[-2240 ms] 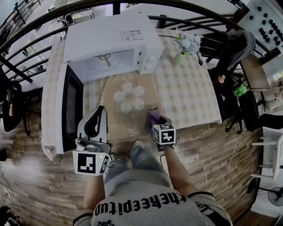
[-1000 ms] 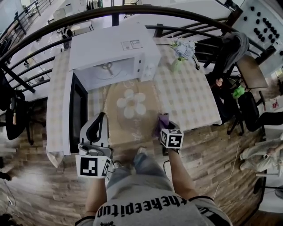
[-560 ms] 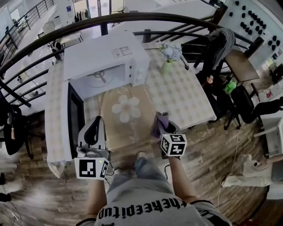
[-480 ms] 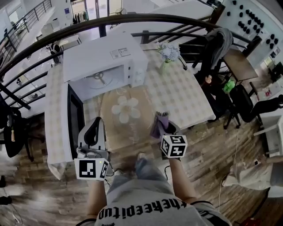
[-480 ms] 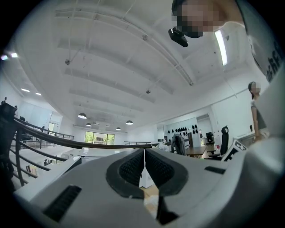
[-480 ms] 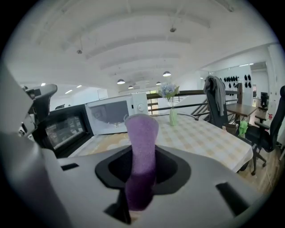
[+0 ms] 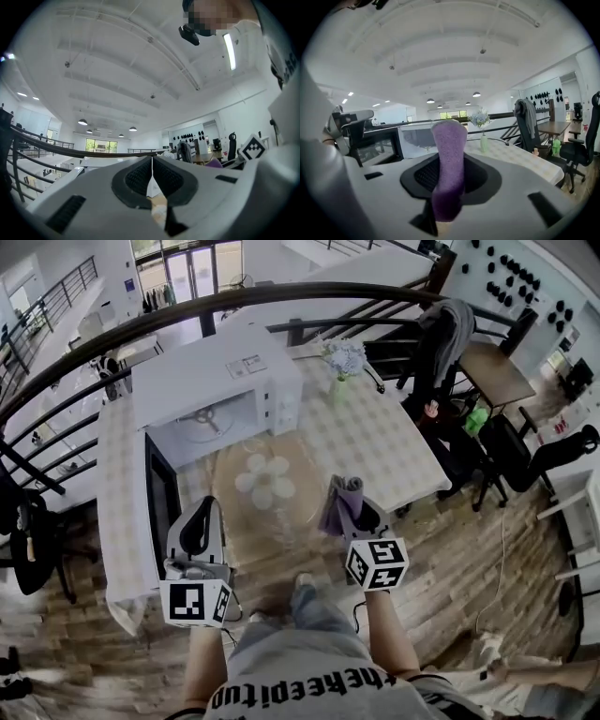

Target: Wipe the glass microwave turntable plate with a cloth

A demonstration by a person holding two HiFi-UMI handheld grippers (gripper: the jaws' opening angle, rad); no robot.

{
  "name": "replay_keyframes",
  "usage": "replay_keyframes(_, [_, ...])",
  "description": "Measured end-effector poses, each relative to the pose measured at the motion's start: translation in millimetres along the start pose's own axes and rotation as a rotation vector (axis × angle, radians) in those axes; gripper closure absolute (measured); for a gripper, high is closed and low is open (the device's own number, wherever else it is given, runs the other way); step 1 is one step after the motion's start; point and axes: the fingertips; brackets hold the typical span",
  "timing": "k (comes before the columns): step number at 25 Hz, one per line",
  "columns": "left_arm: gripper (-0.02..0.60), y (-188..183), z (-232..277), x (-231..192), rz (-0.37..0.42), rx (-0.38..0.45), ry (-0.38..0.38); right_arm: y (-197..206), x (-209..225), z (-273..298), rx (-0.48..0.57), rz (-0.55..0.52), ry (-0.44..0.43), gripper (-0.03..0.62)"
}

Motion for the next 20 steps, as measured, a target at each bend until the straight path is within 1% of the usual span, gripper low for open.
replay_keyframes(8, [0.571,-6.9,-8.8,3.7,0.007,0.005,0.012,-32.2,-15.5,-34.2,0.095,-0.104,0.035,0.482])
replay_keyframes(20, [0.571,-20.7,-20.2,3.5,0.004,0.031,0.007,-67.4,-19.1,-80.6,0.230,-0.129,0.083,0.482])
Point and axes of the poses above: the fingertips, and each gripper's own axes: z forward along the fingers, x to its right, y out of its underside, and after that the axes turned 13 degrees about -x, right-handed
